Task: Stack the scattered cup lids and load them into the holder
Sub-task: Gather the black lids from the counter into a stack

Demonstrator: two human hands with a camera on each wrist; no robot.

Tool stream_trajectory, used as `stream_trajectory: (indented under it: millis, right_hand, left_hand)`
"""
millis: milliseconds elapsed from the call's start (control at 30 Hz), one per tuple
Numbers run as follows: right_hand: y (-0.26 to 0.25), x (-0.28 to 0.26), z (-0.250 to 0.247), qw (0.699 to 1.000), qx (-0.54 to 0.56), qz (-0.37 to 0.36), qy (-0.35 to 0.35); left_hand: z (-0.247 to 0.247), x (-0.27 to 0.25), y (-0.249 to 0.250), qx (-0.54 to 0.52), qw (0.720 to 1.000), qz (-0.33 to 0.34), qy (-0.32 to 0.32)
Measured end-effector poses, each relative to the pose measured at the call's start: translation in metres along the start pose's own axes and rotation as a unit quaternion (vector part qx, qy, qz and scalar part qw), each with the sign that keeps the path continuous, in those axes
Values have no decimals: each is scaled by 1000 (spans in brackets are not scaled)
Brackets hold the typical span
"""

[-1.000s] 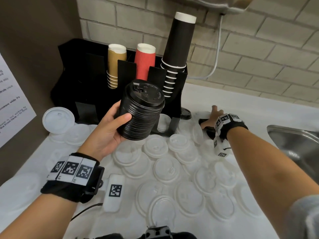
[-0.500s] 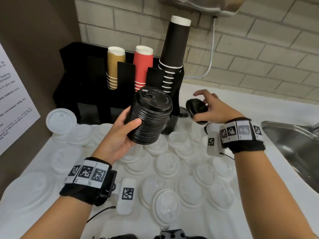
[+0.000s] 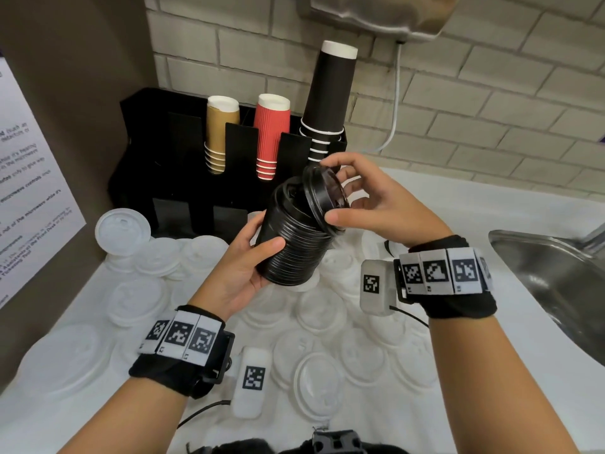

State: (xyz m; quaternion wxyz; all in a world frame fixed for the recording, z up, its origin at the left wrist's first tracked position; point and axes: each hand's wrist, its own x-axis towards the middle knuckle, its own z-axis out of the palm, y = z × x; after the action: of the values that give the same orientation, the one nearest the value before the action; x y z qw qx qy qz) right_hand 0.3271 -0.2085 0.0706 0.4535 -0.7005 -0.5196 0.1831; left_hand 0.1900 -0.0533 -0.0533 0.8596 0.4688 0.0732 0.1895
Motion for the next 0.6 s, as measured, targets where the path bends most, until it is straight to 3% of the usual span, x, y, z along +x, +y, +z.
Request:
stream_trajectory:
  millis: [367, 600]
  right_hand:
    - [-14, 14, 5, 987, -154, -26, -43]
    - [-12, 16, 2, 984, -162, -53, -53]
  left_hand:
    - [1, -3, 2, 12, 1000, -8, 7]
    - [2, 0, 1, 4, 1000, -6, 6]
